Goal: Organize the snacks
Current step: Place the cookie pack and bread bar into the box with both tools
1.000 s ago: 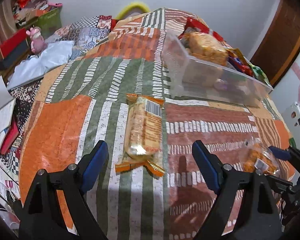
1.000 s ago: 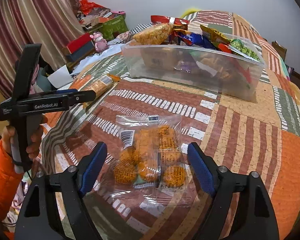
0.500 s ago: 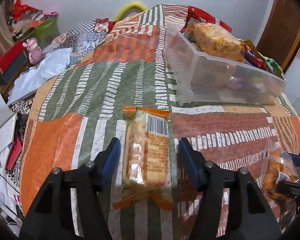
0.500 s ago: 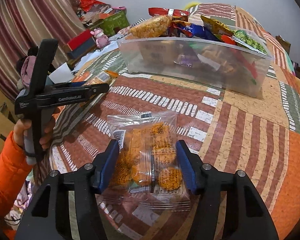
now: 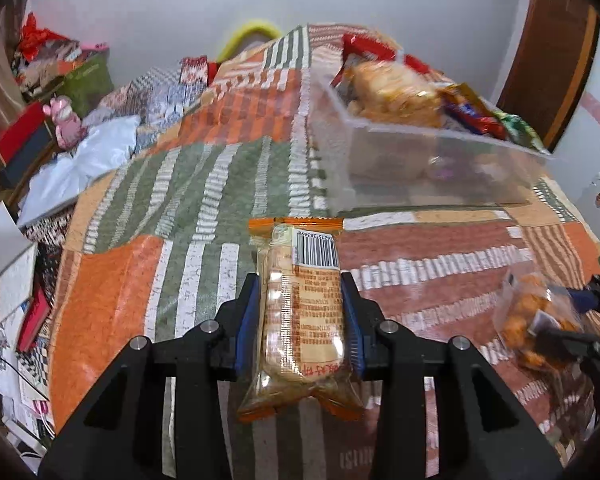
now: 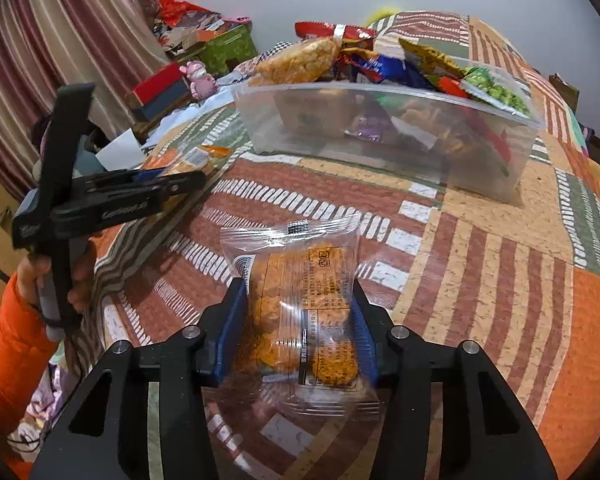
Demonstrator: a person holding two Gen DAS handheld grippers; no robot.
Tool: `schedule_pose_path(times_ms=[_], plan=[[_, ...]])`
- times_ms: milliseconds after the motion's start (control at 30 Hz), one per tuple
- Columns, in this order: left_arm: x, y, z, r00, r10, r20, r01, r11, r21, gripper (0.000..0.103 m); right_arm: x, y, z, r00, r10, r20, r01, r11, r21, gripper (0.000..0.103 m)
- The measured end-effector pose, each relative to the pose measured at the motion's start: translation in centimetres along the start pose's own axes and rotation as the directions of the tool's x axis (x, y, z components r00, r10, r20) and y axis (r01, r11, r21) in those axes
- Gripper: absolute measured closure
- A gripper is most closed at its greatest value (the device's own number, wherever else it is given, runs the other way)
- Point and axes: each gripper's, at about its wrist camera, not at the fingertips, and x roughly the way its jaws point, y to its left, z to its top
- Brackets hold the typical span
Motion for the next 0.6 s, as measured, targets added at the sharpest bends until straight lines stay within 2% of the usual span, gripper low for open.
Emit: schedule_pose_path(times_ms=[300,600], plan=[[-3.1,-2.0,1.6,0.996,-0.028,0.083,0.026,0.999,0.026,0.065,-2.7,-0.5,1.5,0.994,-0.032,0.103,0.033,0.999,-0.004,0.059],[-4.6,-3.6,4.8,0.986,-0.100,0.131,0.098,0.995,0.026,0.065,-5.1,-2.5,4.6,0.976,-0.066,0.208,0.062,0.998,0.025,0.059]])
